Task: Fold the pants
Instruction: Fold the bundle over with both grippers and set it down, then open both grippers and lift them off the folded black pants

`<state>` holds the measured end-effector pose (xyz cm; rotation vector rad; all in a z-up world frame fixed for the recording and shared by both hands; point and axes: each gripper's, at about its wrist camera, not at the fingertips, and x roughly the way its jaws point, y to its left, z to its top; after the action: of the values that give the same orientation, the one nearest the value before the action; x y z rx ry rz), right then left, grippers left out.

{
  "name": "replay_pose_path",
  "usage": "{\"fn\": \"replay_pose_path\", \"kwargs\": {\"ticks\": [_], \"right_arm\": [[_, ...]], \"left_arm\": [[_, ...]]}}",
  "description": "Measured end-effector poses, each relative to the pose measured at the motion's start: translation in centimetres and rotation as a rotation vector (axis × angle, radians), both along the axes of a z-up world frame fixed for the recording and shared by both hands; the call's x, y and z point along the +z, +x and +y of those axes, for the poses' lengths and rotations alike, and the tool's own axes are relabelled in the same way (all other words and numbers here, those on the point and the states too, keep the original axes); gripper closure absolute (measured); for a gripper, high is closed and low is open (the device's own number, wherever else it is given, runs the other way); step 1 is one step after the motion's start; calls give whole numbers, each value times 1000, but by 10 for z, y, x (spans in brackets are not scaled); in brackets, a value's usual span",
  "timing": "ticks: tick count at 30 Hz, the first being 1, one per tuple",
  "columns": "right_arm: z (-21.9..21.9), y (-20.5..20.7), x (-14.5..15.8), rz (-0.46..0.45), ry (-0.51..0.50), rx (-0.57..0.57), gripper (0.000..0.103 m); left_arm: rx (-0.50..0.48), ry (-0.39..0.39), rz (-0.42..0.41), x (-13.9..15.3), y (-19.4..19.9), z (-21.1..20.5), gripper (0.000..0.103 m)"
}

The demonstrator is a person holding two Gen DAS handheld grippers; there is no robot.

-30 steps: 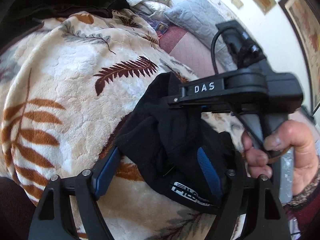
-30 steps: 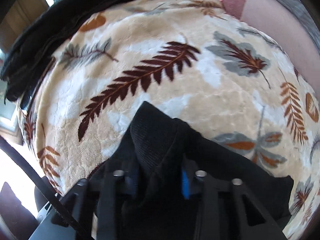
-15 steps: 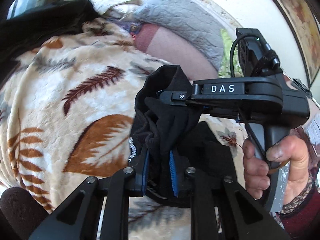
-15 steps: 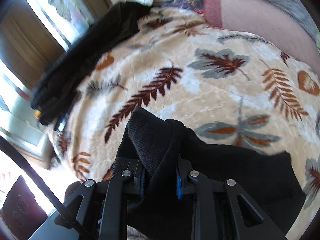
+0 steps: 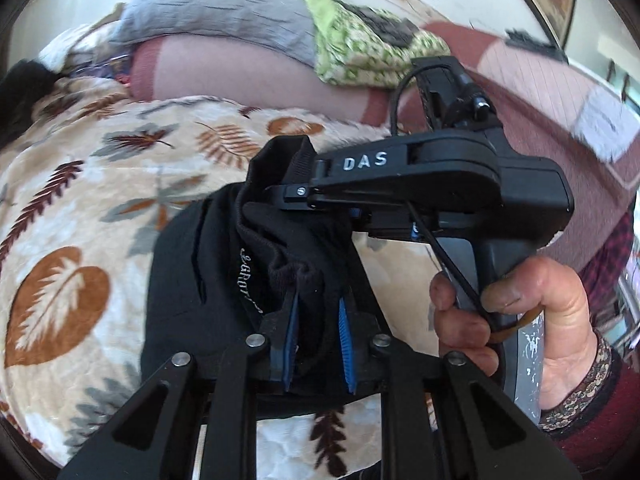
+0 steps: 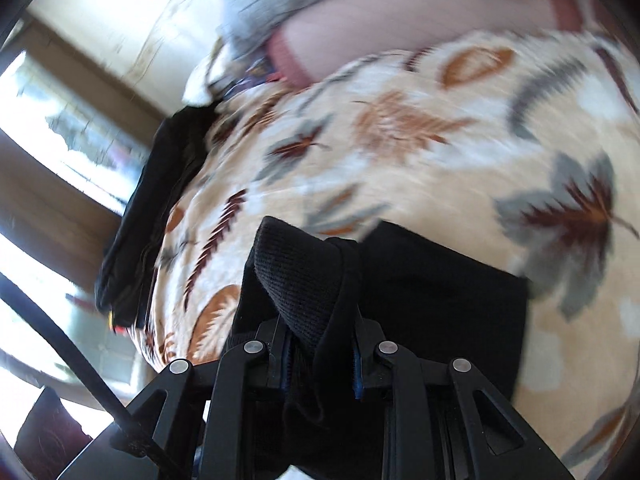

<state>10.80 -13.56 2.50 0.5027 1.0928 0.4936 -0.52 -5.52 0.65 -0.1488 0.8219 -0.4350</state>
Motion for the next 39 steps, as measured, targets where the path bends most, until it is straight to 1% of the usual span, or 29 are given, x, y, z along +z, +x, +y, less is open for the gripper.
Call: {"fn": "replay_pose_path", "kwargs": {"ticks": [1,2,3,4,5,6,7,9,11,12,15,17,19,20,21,23,24,25,26,30,32,34,36,37,38,39], "right_arm": [[-11,-1,-7,6,13,-19,72],[-20,-1,-13,13,9,-40,66],[-30,-3,-19,27,1,-79,55],[-39,-4,-25,38,1,-113,49],[-50,-7,-29,46,10,-146,49],[-63,-10,-32,51,20,-178,49],[-72,-14,-33,50,21,-199,49],[-93,-25,-30,29,-2,-249,49],[-103,-33,-23,-2,-24,-259,49],[-107,-40,-17,-28,-30,-260,49],[-102,-53,-5,-82,-2,-220,49],[-85,-59,-1,-106,5,-160,49],[-64,-58,-6,-83,1,-105,49],[-59,-58,-11,-68,-7,-93,47],[-50,-56,-18,-43,-24,-82,42],[-38,-55,-30,-21,-49,-77,40],[-32,-56,-31,-33,-55,-66,62],[-28,-57,-30,-40,-33,-37,81],[-25,-57,-30,-37,12,-9,94],[-41,-70,-5,-123,35,-72,94],[-52,-75,0,-129,42,-114,94],[-64,-81,-3,-122,-2,-147,94],[-68,-83,-13,-90,-37,-159,94],[-70,-83,-19,-69,-41,-163,94],[-72,-83,-28,-39,-43,-165,94],[-71,-83,-34,-30,-48,-167,94]], "left_arm": [[-26,20,8,-3,0,-9,79],[-46,17,19,-3,0,-13,72],[-78,-8,34,0,-5,-13,63],[-106,-34,39,3,-10,-12,56],[-118,-50,34,8,-15,-10,43],[-121,-70,15,15,-22,-1,34],[-111,-86,1,20,-27,8,32],[-78,-113,0,25,-32,26,30],[3,-144,22,25,-31,54,30],[64,-152,43,21,-29,69,30],[171,-172,99,7,-24,99,30],[226,-185,135,-1,-23,113,30],[256,-207,151,-4,-25,125,30],[263,-206,149,-4,-26,126,30],[268,-200,142,-3,-26,128,30],[268,-195,129,0,-29,131,30],[267,-193,122,1,-28,130,30],[265,-190,118,2,-28,130,30],[261,-186,116,3,-27,128,30],[238,-174,122,3,-19,118,30],[198,-163,115,5,-14,104,30],[161,-144,93,7,-11,89,30],[124,-102,74,4,-6,71,30],[113,-53,83,-3,-1,58,30],[106,-33,102,-10,2,51,30],[96,-20,130,-18,5,46,30]]}}
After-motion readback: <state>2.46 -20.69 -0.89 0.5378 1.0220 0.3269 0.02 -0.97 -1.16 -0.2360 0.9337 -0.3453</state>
